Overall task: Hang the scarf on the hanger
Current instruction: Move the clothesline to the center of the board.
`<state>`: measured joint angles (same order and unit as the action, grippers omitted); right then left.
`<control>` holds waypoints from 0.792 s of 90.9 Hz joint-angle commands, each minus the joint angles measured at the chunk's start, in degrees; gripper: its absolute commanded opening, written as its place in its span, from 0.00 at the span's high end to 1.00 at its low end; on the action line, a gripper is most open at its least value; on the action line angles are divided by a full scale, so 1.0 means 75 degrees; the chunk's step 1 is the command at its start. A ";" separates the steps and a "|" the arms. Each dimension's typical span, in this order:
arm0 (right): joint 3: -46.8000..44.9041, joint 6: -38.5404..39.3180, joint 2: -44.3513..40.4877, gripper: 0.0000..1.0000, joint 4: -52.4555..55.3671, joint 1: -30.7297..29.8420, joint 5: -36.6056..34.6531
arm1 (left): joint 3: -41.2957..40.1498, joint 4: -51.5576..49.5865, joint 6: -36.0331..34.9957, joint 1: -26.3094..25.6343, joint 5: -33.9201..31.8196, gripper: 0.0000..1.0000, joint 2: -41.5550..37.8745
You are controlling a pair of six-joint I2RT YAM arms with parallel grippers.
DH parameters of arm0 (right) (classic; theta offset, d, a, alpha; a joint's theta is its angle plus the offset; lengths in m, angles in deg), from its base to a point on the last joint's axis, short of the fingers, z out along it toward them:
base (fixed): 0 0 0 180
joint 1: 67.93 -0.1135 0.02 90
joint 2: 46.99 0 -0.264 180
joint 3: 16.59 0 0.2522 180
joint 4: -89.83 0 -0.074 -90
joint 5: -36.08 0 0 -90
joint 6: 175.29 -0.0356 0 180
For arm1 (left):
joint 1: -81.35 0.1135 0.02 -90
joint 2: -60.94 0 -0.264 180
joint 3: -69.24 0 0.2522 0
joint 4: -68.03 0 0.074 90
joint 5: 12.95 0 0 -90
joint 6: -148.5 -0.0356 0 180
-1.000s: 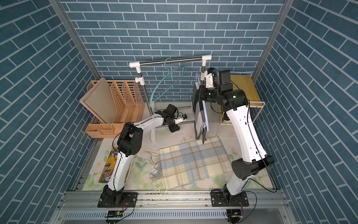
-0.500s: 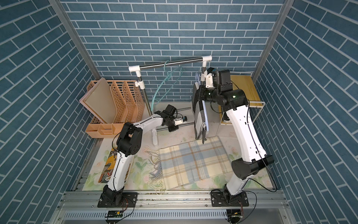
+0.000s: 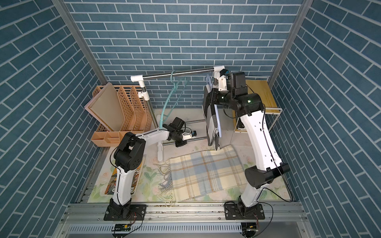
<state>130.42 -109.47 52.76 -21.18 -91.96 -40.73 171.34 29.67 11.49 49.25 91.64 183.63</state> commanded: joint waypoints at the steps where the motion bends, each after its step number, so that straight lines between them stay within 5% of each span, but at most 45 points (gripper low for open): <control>1: 0.0598 0.0168 0.0158 1.00 -0.0851 0.0061 0.0477 | -0.0238 -0.0235 -0.0283 -0.0114 0.0057 1.00 -0.0196; 72: 0.1178 -0.1240 0.1186 1.00 -0.2290 0.0404 0.1394 | -0.0329 -0.0091 -0.0307 -0.0205 -0.0394 1.00 -0.0196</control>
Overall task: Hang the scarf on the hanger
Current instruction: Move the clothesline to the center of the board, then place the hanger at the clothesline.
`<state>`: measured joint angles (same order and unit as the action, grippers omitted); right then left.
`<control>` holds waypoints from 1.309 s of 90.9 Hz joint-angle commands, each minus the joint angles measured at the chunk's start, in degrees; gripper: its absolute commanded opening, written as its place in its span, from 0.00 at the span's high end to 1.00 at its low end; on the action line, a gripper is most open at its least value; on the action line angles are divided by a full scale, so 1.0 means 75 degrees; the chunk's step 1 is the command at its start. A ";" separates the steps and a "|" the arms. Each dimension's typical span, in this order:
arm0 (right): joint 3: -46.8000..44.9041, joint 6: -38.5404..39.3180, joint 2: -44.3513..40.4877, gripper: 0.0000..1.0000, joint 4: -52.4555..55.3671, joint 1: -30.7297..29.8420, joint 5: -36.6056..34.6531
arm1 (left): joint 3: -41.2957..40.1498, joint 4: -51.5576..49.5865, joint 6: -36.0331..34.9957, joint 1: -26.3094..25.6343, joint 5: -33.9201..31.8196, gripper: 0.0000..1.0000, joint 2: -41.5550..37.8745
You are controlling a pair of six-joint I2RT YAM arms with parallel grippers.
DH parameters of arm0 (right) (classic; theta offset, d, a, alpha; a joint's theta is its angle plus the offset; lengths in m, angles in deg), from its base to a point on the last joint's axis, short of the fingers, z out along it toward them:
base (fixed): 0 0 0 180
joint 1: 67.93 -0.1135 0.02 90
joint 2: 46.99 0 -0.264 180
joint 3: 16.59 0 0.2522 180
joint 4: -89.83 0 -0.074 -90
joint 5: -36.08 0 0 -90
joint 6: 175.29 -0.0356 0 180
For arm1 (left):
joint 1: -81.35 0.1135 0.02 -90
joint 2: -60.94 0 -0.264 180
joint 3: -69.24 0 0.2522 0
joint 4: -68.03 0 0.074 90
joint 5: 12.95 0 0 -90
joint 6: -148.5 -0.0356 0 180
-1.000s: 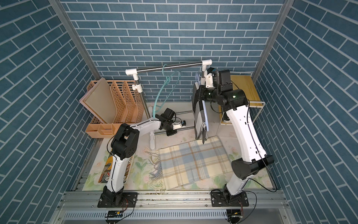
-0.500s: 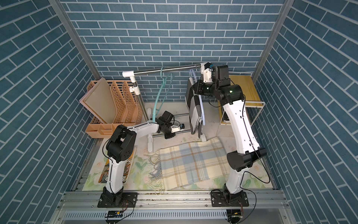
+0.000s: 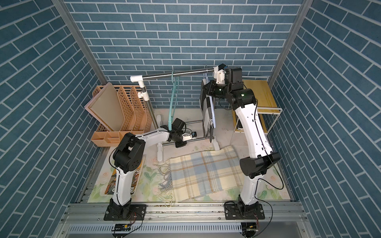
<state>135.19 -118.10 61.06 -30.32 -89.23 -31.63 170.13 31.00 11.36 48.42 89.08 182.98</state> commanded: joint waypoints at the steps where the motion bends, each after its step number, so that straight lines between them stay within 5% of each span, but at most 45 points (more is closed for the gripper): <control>1: 0.0551 -0.0101 0.0096 1.00 -0.1065 0.0034 0.0187 | -0.0168 -0.0265 -0.0290 -0.0090 -0.0055 1.00 -0.0104; 35: 0.0092 -0.0458 0.0386 1.00 -0.1154 0.0167 0.0109 | -0.0180 -0.0113 -0.0220 -0.0092 -0.0185 1.00 -0.0076; 60: -0.1586 -0.1576 -0.0519 1.00 -0.2999 0.0145 0.1019 | -0.0204 -0.0066 -0.0184 -0.0096 -0.0228 1.00 -0.0124; 119: -0.1857 -0.3072 -0.0697 1.00 -0.4466 0.0057 0.1561 | -0.0485 0.0148 -0.0149 -0.0161 -0.0384 1.00 -0.0333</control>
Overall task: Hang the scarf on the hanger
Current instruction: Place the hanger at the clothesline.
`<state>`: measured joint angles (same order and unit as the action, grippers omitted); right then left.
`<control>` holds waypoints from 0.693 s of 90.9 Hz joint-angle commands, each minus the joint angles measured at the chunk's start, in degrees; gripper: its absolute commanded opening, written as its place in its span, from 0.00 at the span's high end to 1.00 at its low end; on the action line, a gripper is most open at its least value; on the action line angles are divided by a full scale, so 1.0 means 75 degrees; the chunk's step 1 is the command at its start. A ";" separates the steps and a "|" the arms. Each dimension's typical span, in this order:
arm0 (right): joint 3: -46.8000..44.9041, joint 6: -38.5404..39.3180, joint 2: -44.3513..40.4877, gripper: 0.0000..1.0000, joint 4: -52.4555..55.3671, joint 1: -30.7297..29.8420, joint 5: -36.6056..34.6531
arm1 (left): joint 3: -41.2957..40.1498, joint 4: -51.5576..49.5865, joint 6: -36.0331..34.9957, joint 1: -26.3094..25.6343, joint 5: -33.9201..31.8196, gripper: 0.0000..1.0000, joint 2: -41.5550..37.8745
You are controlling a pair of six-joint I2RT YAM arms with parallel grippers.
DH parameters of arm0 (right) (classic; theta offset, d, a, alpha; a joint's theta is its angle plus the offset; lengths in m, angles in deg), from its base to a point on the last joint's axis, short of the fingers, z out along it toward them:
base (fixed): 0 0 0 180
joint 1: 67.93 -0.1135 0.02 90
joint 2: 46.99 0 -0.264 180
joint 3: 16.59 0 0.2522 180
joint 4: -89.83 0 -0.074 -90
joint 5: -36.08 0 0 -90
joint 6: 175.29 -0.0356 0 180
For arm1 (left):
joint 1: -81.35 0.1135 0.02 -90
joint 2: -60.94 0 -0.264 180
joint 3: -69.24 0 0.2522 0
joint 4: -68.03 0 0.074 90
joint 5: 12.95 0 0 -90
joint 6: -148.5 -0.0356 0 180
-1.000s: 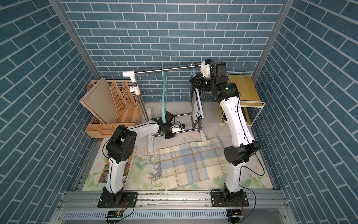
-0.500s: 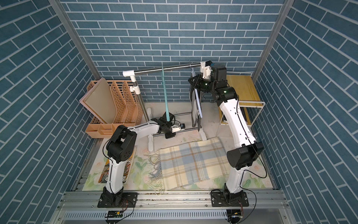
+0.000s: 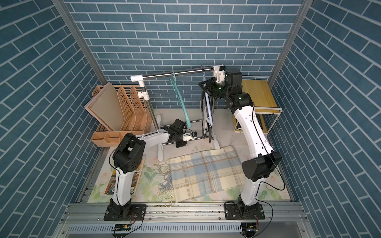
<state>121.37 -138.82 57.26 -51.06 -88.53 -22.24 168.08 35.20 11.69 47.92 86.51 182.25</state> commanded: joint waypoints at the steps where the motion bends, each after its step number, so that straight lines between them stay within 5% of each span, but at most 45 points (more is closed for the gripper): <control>1: -0.0026 -0.0341 -0.0183 1.00 -0.1725 -0.0039 0.0304 | -0.0211 -0.0411 -0.0199 -0.0092 -0.0041 1.00 -0.0238; 63: -0.1586 -0.1047 -0.0209 1.00 -0.2709 -0.0182 -0.0091 | -0.0220 -0.0370 -0.0173 -0.0139 -0.0088 1.00 -0.0185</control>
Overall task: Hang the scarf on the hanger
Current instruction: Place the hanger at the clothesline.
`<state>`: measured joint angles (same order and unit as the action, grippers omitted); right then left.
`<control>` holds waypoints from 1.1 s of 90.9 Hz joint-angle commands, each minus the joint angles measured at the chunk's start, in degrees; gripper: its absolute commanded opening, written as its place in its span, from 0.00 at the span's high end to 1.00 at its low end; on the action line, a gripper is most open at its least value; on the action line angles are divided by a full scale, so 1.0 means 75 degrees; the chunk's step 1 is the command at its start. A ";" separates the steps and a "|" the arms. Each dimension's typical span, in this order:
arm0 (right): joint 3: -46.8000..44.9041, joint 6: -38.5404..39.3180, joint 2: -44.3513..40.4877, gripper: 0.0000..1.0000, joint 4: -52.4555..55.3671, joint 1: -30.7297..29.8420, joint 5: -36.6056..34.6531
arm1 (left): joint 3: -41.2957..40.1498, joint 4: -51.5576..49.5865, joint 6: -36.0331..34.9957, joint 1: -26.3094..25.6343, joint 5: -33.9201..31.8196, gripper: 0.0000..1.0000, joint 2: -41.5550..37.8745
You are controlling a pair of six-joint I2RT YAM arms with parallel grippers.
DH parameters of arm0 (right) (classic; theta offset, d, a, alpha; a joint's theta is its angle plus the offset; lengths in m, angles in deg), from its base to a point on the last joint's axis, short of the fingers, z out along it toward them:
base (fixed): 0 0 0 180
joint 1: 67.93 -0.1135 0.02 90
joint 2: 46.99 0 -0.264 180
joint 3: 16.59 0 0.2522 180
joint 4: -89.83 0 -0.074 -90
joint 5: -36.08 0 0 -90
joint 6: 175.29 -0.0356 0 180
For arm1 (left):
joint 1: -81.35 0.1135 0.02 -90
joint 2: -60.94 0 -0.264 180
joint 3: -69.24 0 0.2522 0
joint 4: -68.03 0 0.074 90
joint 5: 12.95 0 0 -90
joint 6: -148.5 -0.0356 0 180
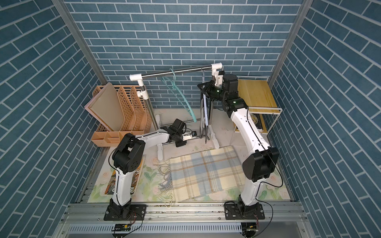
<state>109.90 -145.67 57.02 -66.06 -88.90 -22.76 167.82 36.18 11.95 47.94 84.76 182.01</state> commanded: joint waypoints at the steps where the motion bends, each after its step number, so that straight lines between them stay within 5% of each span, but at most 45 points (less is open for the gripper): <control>1: -0.0090 -0.0126 -0.0184 1.00 -0.0729 -0.0139 -0.0025 | -0.0192 -0.0498 -0.0212 -0.0141 0.0145 1.00 -0.0156; 7: -0.0286 -0.0077 -0.0253 1.00 -0.0791 -0.0179 -0.0008 | -0.0199 -0.0474 -0.0208 -0.0140 0.0136 1.00 -0.0172; 15: -0.0462 0.0091 -0.0417 0.73 -0.0727 -0.0203 -0.0051 | -0.0199 -0.0440 -0.0198 -0.0155 0.0079 1.00 -0.0158; 47: -0.0289 0.1512 -0.1131 0.09 0.1067 -0.0187 -0.0871 | -0.0245 -0.0055 -0.0156 -0.0140 -0.0430 1.00 -0.0139; 100: -0.1615 0.3713 -0.3656 0.03 0.3447 -0.0116 -0.3152 | 0.1220 -0.0396 -0.0221 0.0101 -0.0194 1.00 0.0919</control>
<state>100.59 -123.37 34.81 -44.31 -89.88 -40.55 174.42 33.36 11.36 48.18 82.92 186.21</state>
